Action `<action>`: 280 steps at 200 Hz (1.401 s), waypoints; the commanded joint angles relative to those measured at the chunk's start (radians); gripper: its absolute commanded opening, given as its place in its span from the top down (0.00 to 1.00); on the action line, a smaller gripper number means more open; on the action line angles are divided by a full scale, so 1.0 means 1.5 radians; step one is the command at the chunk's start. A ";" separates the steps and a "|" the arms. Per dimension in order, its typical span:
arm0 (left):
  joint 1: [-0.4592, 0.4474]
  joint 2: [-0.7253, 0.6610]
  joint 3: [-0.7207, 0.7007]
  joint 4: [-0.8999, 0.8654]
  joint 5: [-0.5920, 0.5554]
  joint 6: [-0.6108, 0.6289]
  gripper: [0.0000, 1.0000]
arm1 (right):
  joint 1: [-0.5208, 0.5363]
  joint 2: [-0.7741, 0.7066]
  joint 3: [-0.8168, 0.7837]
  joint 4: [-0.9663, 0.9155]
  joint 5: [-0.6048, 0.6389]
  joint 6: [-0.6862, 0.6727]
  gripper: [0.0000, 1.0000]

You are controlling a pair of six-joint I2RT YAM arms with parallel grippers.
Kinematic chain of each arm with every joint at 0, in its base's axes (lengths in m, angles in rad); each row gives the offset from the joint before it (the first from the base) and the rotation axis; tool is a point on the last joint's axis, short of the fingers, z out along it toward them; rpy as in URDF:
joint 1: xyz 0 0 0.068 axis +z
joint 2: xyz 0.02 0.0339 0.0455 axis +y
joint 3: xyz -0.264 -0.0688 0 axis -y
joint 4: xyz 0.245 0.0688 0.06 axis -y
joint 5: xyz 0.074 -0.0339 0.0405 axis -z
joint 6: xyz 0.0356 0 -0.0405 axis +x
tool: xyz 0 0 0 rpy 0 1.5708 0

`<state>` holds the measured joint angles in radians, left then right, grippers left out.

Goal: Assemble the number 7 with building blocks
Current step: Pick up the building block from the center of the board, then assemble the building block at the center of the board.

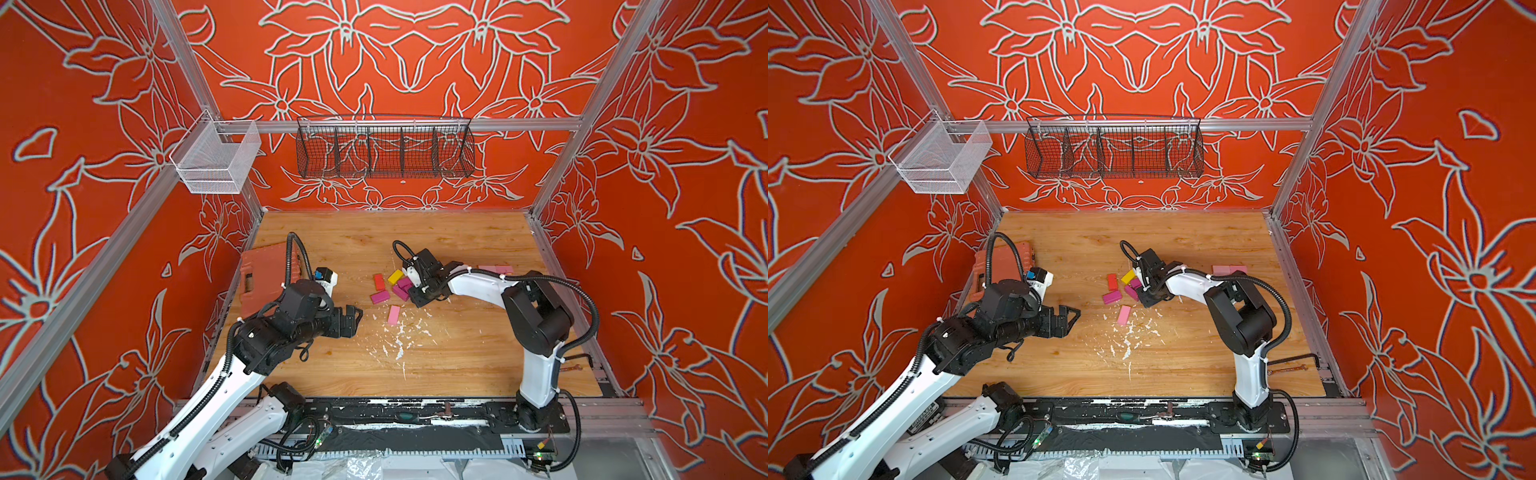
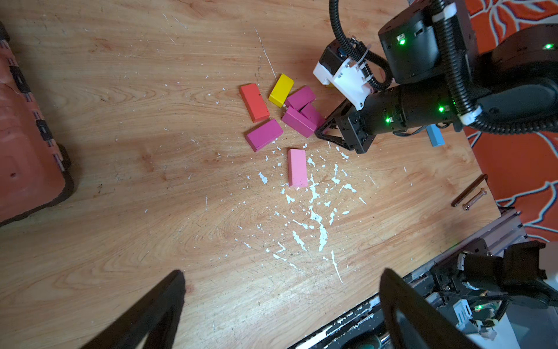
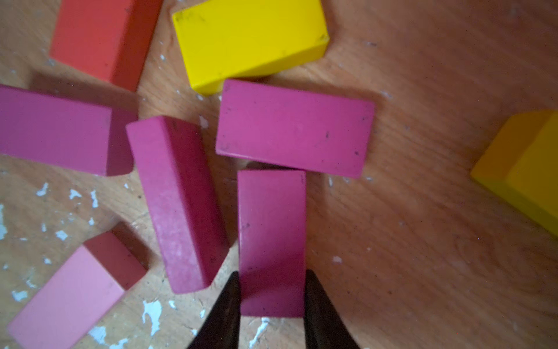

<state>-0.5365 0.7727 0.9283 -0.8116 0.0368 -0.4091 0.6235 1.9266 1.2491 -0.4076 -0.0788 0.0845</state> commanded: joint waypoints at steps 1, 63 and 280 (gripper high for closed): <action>0.003 0.011 -0.002 0.009 0.012 -0.007 0.03 | 0.003 -0.011 -0.001 -0.013 0.040 0.001 0.69; 0.003 0.027 -0.006 0.042 0.031 -0.009 0.03 | -0.016 -0.089 -0.052 -0.048 0.077 0.023 0.69; 0.003 0.089 -0.003 0.125 0.068 0.013 0.03 | -0.229 -0.213 -0.186 -0.165 0.001 0.098 0.69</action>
<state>-0.5365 0.9272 0.9276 -0.6350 0.1516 -0.4007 0.2920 1.5730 0.9199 -0.6239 -0.0647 0.2489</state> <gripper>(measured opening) 0.976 0.324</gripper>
